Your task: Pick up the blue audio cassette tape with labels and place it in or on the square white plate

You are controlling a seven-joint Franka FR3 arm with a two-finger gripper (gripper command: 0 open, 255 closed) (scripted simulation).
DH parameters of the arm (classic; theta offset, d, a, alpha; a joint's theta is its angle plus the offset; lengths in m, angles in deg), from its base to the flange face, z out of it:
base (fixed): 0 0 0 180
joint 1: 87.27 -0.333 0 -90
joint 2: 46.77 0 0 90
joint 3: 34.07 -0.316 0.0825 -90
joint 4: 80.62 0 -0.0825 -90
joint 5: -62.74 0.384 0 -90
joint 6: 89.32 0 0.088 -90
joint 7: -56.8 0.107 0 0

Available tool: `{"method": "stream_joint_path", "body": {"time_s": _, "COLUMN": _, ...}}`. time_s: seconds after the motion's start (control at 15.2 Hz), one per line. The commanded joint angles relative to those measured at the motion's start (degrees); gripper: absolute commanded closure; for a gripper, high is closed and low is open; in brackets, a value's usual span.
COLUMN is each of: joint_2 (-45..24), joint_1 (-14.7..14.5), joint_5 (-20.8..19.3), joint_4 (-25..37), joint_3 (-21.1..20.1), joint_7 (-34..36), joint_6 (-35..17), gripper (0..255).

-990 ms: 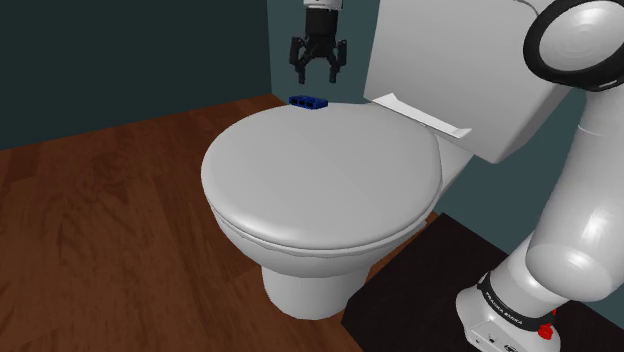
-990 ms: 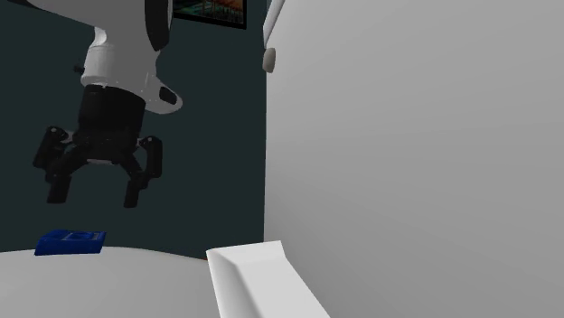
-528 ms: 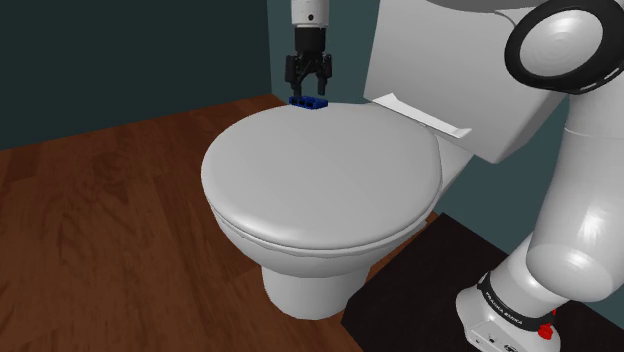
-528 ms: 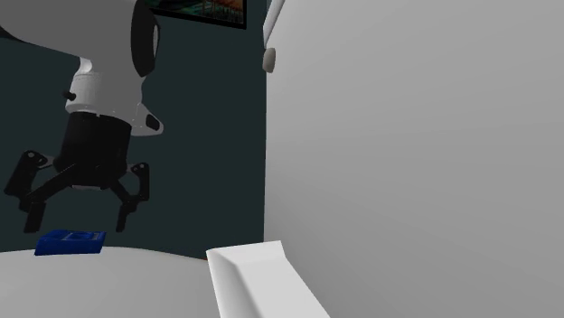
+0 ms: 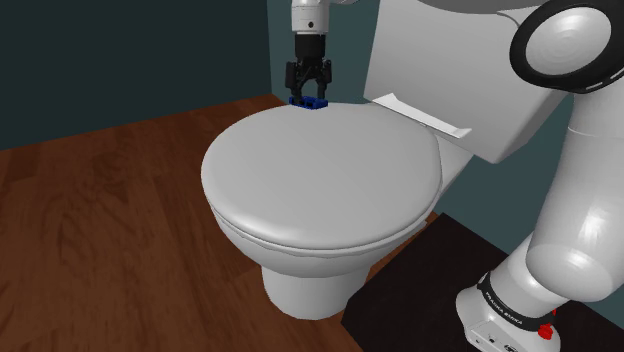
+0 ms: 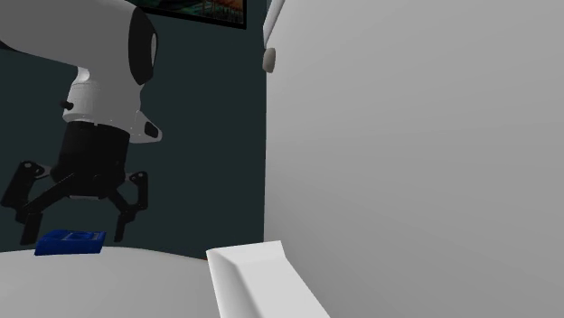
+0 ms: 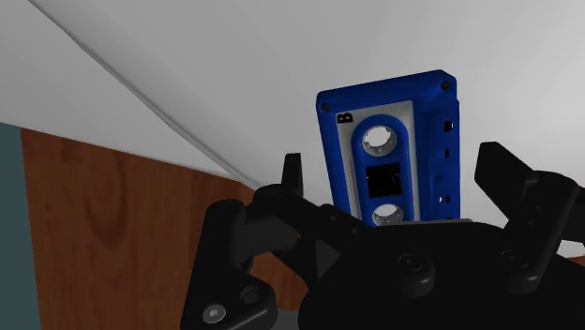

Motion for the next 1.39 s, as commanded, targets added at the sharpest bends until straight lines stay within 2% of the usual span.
{"method": "stream_joint_path", "body": {"time_s": 0.0, "joint_2": 0.0, "joint_1": 0.0, "joint_5": 0.0, "joint_4": 0.0, "joint_3": 0.0, "joint_7": 0.0, "joint_6": 0.0, "gripper": 0}}
{"method": "stream_joint_path", "body": {"time_s": 0.07, "joint_2": 0.0, "joint_1": 0.0, "joint_5": 0.0, "joint_4": 0.0, "joint_3": 0.0, "joint_7": 0.0, "joint_6": 0.0, "gripper": 255}}
{"method": "stream_joint_path", "body": {"time_s": 0.66, "joint_2": 0.0, "joint_1": 0.0, "joint_5": 0.0, "joint_4": -0.01, "joint_3": 0.0, "joint_7": 0.0, "joint_6": -0.01, "gripper": 255}}
{"method": "stream_joint_path", "body": {"time_s": 1.32, "joint_2": -2.89, "joint_1": -0.93, "joint_5": -0.56, "joint_4": 12.16, "joint_3": -0.15, "joint_7": 1.11, "joint_6": 9.25, "gripper": 255}}
